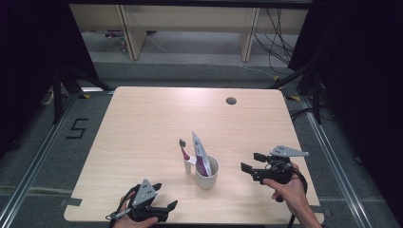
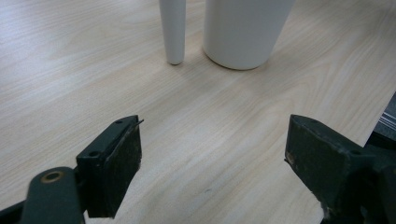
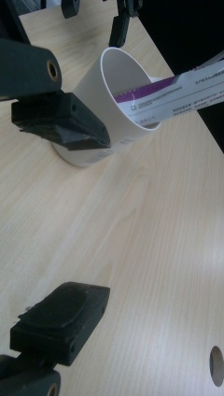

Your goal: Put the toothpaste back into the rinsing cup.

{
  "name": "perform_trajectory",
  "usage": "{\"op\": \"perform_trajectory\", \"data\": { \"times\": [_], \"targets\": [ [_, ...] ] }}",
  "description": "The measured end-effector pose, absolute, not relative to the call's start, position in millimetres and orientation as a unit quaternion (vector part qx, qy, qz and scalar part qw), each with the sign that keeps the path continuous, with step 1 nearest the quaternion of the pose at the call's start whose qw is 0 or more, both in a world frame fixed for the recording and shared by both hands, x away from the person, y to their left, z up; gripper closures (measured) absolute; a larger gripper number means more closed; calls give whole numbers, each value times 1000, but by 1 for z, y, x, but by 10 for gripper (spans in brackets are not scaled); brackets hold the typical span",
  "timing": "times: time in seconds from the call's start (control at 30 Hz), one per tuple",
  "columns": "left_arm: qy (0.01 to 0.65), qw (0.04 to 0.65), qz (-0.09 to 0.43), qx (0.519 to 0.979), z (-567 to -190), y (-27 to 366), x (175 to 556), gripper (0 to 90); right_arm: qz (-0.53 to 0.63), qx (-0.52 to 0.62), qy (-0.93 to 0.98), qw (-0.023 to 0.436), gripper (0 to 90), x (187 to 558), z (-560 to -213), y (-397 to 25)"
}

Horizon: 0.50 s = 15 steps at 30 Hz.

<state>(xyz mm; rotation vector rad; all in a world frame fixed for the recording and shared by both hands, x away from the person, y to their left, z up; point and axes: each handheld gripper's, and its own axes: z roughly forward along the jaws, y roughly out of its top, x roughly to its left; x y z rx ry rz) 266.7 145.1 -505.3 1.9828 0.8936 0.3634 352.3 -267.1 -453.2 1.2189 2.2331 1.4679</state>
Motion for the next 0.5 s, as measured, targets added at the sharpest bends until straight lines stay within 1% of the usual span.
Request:
{"op": "perform_trajectory", "data": {
  "times": [0.03,0.13,0.23,0.27,0.33,0.37,0.43,0.5],
  "targets": [
    [361,453,145,802,-506,145,267,183,498,423,752,91,247,351,-453,-266],
    [360,453,145,802,-506,146,266,183,496,412,757,104,247,350,-454,-271],
    [361,452,148,802,-505,145,266,183,496,424,751,96,244,347,-455,-273],
    [355,446,147,808,-505,146,266,183,498,420,752,104,241,347,-455,-275],
    [356,447,145,808,-506,146,267,183,497,428,748,100,223,345,-456,-276],
    [357,447,145,807,-506,146,267,183,495,420,753,109,223,345,-456,-279],
    [360,451,147,803,-506,145,266,183,500,425,748,102,217,343,-457,-280],
    [361,452,147,802,-506,146,267,182,497,430,746,104,214,340,-457,-281]
  ]
}}
